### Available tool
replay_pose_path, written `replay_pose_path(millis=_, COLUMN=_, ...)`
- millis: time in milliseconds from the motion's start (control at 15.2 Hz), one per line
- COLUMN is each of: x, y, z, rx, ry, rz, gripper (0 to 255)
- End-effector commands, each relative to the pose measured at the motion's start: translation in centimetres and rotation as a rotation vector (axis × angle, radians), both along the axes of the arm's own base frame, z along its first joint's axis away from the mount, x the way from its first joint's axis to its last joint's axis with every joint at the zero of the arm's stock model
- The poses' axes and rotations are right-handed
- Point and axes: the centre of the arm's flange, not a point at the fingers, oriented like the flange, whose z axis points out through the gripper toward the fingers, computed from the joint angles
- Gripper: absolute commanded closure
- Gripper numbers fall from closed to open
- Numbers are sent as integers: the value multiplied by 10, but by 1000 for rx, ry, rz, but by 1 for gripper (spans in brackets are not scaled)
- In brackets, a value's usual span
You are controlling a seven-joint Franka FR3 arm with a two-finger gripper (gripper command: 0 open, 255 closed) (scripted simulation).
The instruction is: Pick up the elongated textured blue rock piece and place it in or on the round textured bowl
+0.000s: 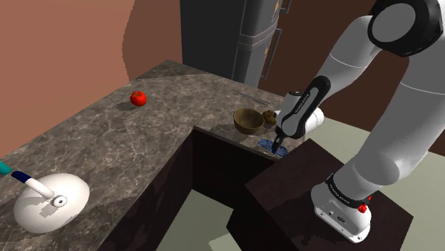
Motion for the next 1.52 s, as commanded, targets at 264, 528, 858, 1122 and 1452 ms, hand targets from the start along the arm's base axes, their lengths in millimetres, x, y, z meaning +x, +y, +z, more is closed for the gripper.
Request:
replay_pose_path(millis=264, x=0, y=-1, z=-6, rx=0, ry=-1, rz=0, gripper=0)
replay_pose_path(millis=528, x=0, y=-1, z=-6, rx=0, ry=-1, rz=0, gripper=255)
replay_pose_path(millis=858, x=0, y=-1, z=-6, rx=0, ry=-1, rz=0, gripper=255)
replay_pose_path(millis=1122, x=0, y=-1, z=-6, rx=0, ry=-1, rz=0, gripper=255)
replay_pose_path(millis=1452, x=0, y=-1, z=20, rx=0, ry=-1, rz=0, gripper=255)
